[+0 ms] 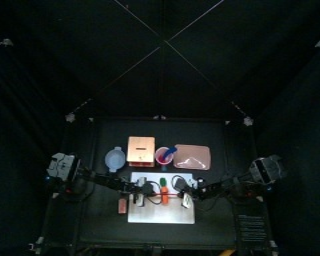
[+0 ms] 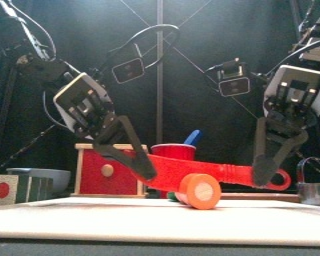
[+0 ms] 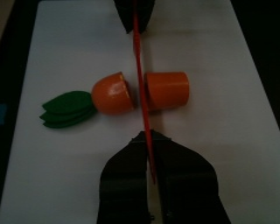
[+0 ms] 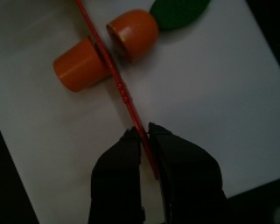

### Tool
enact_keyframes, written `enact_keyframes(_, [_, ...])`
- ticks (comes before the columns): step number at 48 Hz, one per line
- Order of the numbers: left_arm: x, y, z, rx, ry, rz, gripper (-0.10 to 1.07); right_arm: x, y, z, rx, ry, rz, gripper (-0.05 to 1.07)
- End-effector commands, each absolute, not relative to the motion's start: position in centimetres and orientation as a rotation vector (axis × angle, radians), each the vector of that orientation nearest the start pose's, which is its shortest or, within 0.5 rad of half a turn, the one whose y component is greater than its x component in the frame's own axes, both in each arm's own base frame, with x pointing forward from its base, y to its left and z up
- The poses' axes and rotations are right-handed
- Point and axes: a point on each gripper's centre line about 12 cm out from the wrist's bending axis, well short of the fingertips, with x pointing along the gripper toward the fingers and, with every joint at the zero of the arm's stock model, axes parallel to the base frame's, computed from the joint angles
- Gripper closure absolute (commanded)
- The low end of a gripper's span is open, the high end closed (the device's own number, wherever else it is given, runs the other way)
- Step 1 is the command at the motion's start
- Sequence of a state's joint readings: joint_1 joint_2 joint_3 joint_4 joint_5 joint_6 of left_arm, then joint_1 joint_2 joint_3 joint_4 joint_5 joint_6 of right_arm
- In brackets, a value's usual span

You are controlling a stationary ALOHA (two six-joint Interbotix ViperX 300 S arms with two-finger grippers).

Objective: Cut carrot

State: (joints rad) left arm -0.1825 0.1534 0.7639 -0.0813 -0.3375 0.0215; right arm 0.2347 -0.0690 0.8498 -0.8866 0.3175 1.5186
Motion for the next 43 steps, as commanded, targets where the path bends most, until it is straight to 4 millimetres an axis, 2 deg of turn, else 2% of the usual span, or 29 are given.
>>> enact_keyframes(1, [38.5,-7.2,14.2,0.018,0.491,-0.157,0.64,31.6,3.6,14.9,0.383,0.84,-0.364,0.72])
enact_keyframes(13, [38.5,-7.1,17.9,0.077,0.38,-0.169,0.63,30.0,3.6,19.2,0.389,0.736,-0.366,0.72])
enact_keyframes(20, [39.0,-6.6,19.0,0.133,0.318,-0.166,0.5,28.4,4.2,20.5,0.43,0.71,-0.343,0.72])
enact_keyframes(28, [39.2,-6.7,19.6,0.192,0.206,-0.165,0.16,26.5,4.2,20.4,0.535,0.743,-0.39,0.72])
enact_keyframes(32, [39.0,-7.1,19.6,0.224,0.157,-0.172,0.03,25.4,4.1,19.8,0.603,0.782,-0.43,0.72])
enact_keyframes(35, [38.6,-7.6,19.7,0.252,0.117,-0.181,-0.03,24.5,4.1,19.3,0.661,0.819,-0.471,0.72])
enact_keyframes(43, [37.2,-7.9,19.8,0.277,0.06,-0.158,-0.03,22.4,4.5,18.1,0.857,0.917,-0.568,0.72])
